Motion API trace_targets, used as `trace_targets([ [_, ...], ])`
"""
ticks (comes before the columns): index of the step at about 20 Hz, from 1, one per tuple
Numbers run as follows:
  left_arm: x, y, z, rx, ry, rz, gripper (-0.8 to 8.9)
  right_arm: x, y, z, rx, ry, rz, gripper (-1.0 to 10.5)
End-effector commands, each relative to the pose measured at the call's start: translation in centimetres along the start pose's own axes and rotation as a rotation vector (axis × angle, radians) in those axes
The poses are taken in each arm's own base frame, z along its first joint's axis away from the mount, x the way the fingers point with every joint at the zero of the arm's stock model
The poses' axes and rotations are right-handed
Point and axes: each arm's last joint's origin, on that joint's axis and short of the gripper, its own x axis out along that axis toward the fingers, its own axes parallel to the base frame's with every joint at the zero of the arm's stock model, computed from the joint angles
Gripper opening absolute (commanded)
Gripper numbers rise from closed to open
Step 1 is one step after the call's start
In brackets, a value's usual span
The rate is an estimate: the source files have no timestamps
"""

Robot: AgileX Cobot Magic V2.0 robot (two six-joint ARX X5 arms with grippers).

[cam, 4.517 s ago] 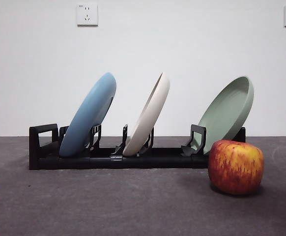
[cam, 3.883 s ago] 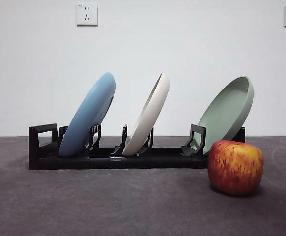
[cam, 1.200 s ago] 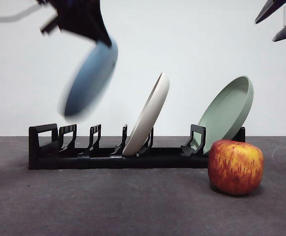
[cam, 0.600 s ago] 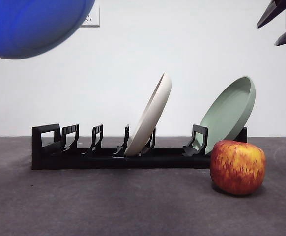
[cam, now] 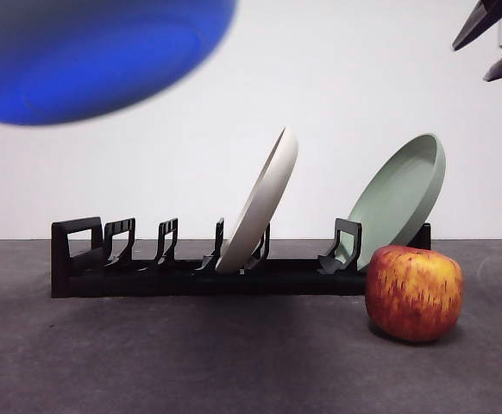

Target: Take the blue plate from the plate rack,put the plate on the table,take the apple from the table,put the apple in the plate

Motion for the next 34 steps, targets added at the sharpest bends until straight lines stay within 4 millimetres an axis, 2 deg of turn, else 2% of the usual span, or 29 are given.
trace_targets([
  [1,2.4,-1.2,0.2,0.017,0.046,0.019,-0.09,0.0,0.1,0.2,-0.016,-0.006,0.001,2.2],
  [6,7.7,-3.8,1.0,0.098,0.146,0.047,-0.09,0.0,0.1,0.1,-0.016,-0.006,0.0,2.2],
  [12,15.1,-6.1,0.8,0.197,0.29,0.028,-0.09,0.0,0.1,0.1,-0.016,-0.006,0.0,2.2],
  [16,19.0,-6.0,0.6,0.199,0.341,0.014,-0.09,0.0,0.1,0.1,-0.016,-0.006,0.0,2.2],
  [19,21.6,-5.0,0.1,0.195,0.419,-0.013,-0.09,0.0,0.1,0.1,-0.015,-0.006,0.0,2.2],
  [22,23.1,-3.7,-0.3,0.151,0.482,-0.036,0.03,0.0,0.1,0.1,-0.015,-0.005,0.003,2.2],
  [23,23.1,-3.5,-0.3,0.147,0.487,-0.032,0.51,0.0,0.1,0.1,-0.016,-0.002,0.003,2.2],
  [24,22.8,-3.2,-0.3,0.144,0.49,-0.031,1.79,0.0,0.1,0.0,-0.025,0.005,0.002,2.3],
  [25,22.3,-2.7,-0.1,0.134,0.49,-0.026,3.19,0.0,0.1,-0.1,-0.03,0.017,0.002,2.7],
  [26,21.7,-2.4,0.1,0.131,0.48,-0.015,4.14,0.1,0.2,-0.2,-0.037,0.032,0.005,3.7],
  [27,21.0,-2.2,0.4,0.118,0.46,-0.017,4.42,0.2,0.3,-0.4,-0.036,0.046,0.008,4.7],
  [28,19.9,-1.9,0.8,0.105,0.427,-0.02,4.41,0.3,0.4,-0.5,-0.036,0.059,0.008,5.2],
  [30,17.1,-1.2,1.9,0.066,0.318,-0.031,4.41,0.6,0.7,-0.7,-0.054,0.074,-0.036,5.4],
  [34,9.2,1.0,3.9,-0.03,-0.005,-0.069,4.41,2.1,1.6,-1.4,-0.093,0.151,-0.076,5.4],
])
